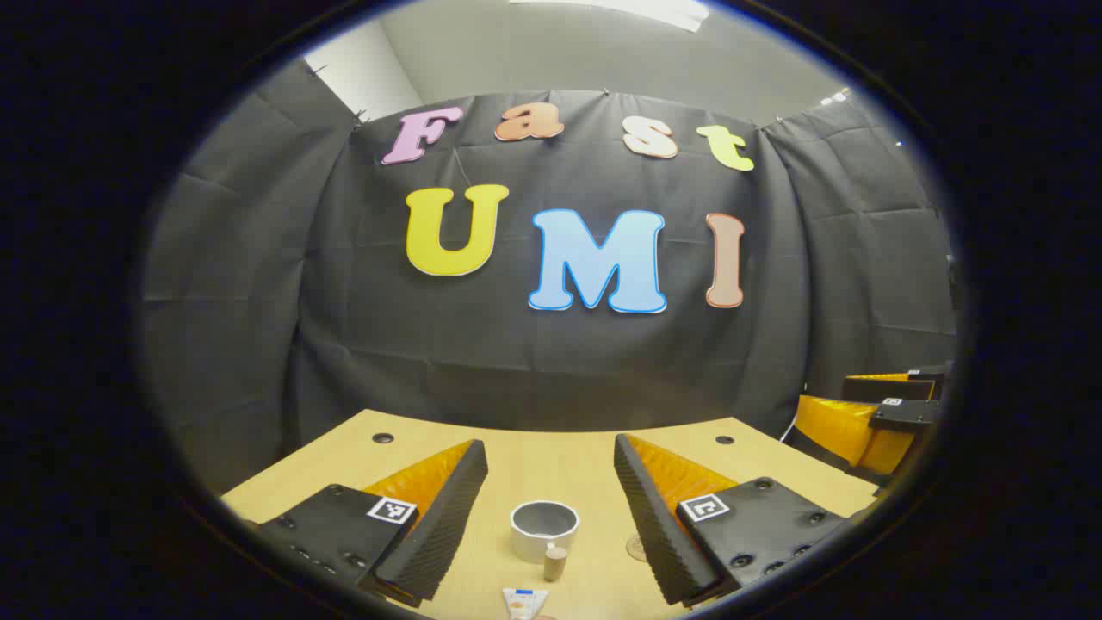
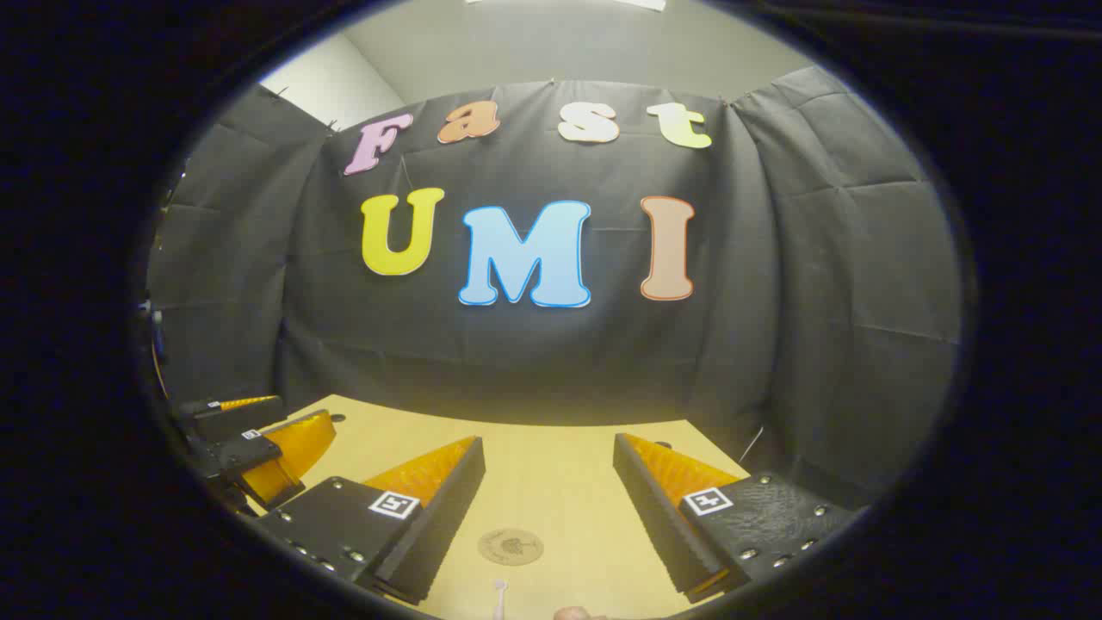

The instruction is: Put the toothbrush and toothpaste on the desktop into the cup, then pick up the cup and place it on the coaster on the desktop.

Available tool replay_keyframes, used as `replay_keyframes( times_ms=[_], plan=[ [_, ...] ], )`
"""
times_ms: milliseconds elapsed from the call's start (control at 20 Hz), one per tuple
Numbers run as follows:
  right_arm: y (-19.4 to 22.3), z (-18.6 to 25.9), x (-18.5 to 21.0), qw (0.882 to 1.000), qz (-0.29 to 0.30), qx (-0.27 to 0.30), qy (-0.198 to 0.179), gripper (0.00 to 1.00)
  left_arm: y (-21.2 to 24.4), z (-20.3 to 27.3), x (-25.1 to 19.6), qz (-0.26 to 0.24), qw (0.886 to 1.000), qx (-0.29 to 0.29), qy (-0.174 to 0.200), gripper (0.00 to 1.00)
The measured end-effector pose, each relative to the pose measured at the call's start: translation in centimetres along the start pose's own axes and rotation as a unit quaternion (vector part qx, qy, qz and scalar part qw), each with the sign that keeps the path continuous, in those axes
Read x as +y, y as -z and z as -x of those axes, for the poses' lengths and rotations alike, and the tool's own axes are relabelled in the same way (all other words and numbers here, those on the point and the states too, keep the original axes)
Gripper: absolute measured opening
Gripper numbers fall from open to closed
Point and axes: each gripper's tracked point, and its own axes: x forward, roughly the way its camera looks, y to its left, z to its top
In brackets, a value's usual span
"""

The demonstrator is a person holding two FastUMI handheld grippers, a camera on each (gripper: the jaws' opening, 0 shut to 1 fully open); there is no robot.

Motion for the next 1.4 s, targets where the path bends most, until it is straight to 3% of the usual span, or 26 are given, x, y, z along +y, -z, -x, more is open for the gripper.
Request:
replay_keyframes(
  times_ms=[900, 1400],
  plan=[
    [1.6, 0.1, 0.0, 0.999, 0.002, 0.035, -0.017, 0.96, 0.7, -0.6, -1.5, -0.007, 1.000, 0.017, 0.004, 0.93],
    [6.5, 0.6, 1.2, 0.990, 0.008, 0.136, -0.034, 0.96, 6.4, 0.1, -1.3, -0.004, 0.992, 0.127, 0.016, 0.93]
  ],
)
